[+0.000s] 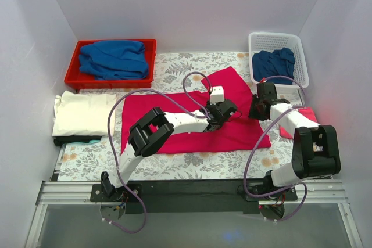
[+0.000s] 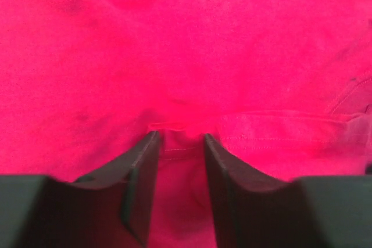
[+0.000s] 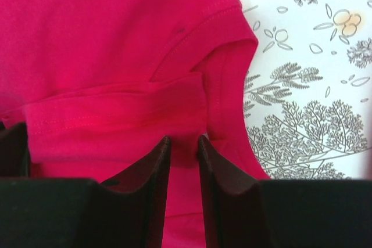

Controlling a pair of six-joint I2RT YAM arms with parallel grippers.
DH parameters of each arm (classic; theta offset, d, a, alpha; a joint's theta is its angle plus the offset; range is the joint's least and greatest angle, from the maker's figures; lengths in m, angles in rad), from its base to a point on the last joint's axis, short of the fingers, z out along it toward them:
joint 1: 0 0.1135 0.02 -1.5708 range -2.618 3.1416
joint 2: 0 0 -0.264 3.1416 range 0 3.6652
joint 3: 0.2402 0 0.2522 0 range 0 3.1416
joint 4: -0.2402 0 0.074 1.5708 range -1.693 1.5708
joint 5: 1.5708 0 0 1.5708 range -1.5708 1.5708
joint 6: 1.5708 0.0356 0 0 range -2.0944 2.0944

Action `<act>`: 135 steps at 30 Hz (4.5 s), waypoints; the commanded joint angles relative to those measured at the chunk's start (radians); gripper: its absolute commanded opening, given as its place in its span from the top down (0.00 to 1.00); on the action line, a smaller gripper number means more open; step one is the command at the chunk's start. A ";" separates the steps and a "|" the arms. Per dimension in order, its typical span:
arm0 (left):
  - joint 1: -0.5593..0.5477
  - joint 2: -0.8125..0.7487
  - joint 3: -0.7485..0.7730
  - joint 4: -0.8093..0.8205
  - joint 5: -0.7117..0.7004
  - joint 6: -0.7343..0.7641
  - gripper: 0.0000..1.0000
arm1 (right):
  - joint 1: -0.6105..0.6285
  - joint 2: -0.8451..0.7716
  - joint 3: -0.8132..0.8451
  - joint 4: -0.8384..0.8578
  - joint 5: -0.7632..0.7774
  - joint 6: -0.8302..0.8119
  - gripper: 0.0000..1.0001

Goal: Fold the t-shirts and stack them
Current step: Fold the flattened tshirt in 1/3 of the way

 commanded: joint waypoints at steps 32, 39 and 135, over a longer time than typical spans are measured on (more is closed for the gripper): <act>0.011 -0.284 -0.250 0.144 0.094 0.179 0.23 | 0.004 0.164 0.081 0.007 0.088 -0.027 0.68; 0.014 -0.441 -0.316 0.153 -0.021 0.219 0.18 | 0.002 0.236 0.090 -0.025 0.148 -0.024 0.69; 0.301 -1.101 -0.778 -0.501 0.130 -0.228 0.15 | 0.052 -0.223 0.080 -0.143 0.016 0.004 0.60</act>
